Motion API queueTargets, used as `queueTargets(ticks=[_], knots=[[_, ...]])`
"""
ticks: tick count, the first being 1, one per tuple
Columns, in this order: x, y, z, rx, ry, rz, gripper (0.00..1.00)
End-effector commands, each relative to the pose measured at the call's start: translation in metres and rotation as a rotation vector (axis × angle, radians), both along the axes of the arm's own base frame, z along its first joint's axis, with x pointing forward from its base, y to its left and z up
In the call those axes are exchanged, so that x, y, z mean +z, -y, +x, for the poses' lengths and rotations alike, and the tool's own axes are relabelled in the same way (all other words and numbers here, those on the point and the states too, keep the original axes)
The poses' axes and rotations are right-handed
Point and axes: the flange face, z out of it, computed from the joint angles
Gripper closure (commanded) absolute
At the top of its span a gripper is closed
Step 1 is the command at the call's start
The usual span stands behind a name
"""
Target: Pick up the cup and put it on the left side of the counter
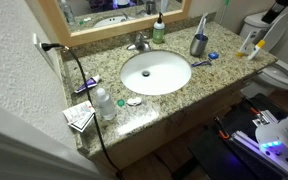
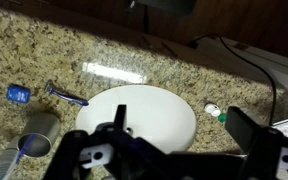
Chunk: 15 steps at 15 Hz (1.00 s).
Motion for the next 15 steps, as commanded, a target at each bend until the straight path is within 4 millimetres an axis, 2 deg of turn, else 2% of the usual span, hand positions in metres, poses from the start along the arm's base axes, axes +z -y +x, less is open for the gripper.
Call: queueTargets(ticks=[1,7,8,11,14,15], knots=[[0.001,0.000,0.000,0.000,-0.001,0.000,0.00],[0.001,0.000,0.000,0.000,-0.001,0.000,0.00],[-0.005,0.006,0.004,-0.016,0.027,-0.037,0.00],[-0.042,0.045,0.049,-0.192,0.109,-0.076,0.00],[-0.065,0.089,0.089,-0.370,0.191,-0.046,0.00],[-0.069,0.098,0.100,-0.423,0.195,-0.035,0.00]])
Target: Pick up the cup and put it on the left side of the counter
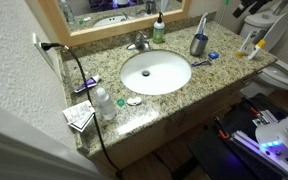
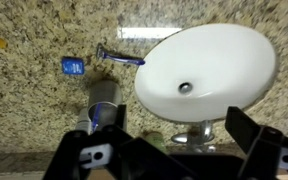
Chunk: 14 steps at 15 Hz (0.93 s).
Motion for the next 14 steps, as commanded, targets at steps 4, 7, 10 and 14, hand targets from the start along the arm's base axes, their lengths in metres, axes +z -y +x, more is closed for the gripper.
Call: queueTargets(ticks=[4,7,10,14], knots=[[-0.024,0.033,0.034,-0.135,0.007,0.038,0.00],[-0.026,0.031,0.036,-0.105,0.007,0.021,0.00],[-0.050,0.045,0.052,0.053,-0.042,0.094,0.00],[-0.058,0.072,0.062,0.179,-0.038,0.190,0.00]])
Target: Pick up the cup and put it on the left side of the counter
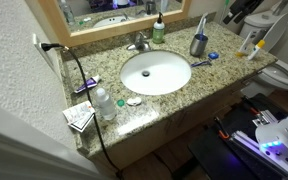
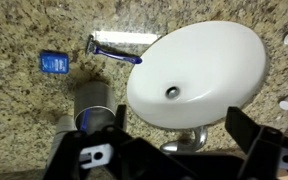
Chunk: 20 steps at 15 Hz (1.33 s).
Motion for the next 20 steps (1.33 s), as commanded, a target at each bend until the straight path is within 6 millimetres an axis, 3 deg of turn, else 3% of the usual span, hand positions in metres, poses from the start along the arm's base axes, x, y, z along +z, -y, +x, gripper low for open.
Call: queueTargets(ticks=[1,5,8,13,14,15,18,20], knots=[[-0.003,0.007,0.003,0.025,0.001,0.020,0.00],[-0.004,0.007,0.004,0.030,0.001,0.022,0.00],[-0.028,0.005,0.032,-0.037,0.007,-0.056,0.00],[-0.057,-0.018,0.085,-0.129,0.006,-0.142,0.00],[-0.056,-0.020,0.089,-0.150,-0.012,-0.136,0.00],[-0.053,-0.022,0.069,-0.112,0.003,-0.122,0.00],[-0.058,-0.026,0.075,-0.116,-0.008,-0.124,0.00],[-0.075,-0.023,0.089,-0.145,0.015,-0.109,0.00]])
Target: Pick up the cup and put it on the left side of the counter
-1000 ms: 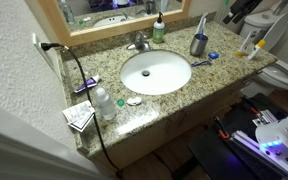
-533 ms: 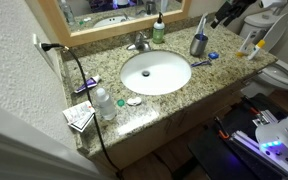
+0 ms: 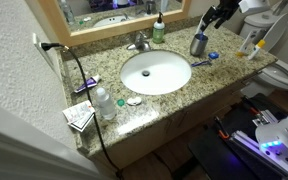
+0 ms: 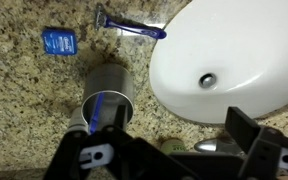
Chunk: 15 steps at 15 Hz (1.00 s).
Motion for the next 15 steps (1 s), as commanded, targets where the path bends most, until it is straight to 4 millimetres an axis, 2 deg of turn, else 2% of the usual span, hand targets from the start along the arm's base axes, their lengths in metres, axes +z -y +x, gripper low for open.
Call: queueTargets(ticks=[1,4,7,9,10,13,15], knots=[[-0.020,0.004,0.020,-0.033,0.044,0.029,0.00],[-0.031,0.005,0.036,-0.056,0.097,0.043,0.00],[-0.056,0.011,0.050,-0.092,0.069,0.028,0.00],[-0.063,0.016,0.059,-0.134,0.085,0.040,0.00],[-0.056,0.009,0.044,-0.099,0.070,0.030,0.00],[-0.060,0.008,0.047,-0.100,0.067,0.029,0.00],[-0.077,0.011,0.058,-0.118,0.076,0.007,0.00]])
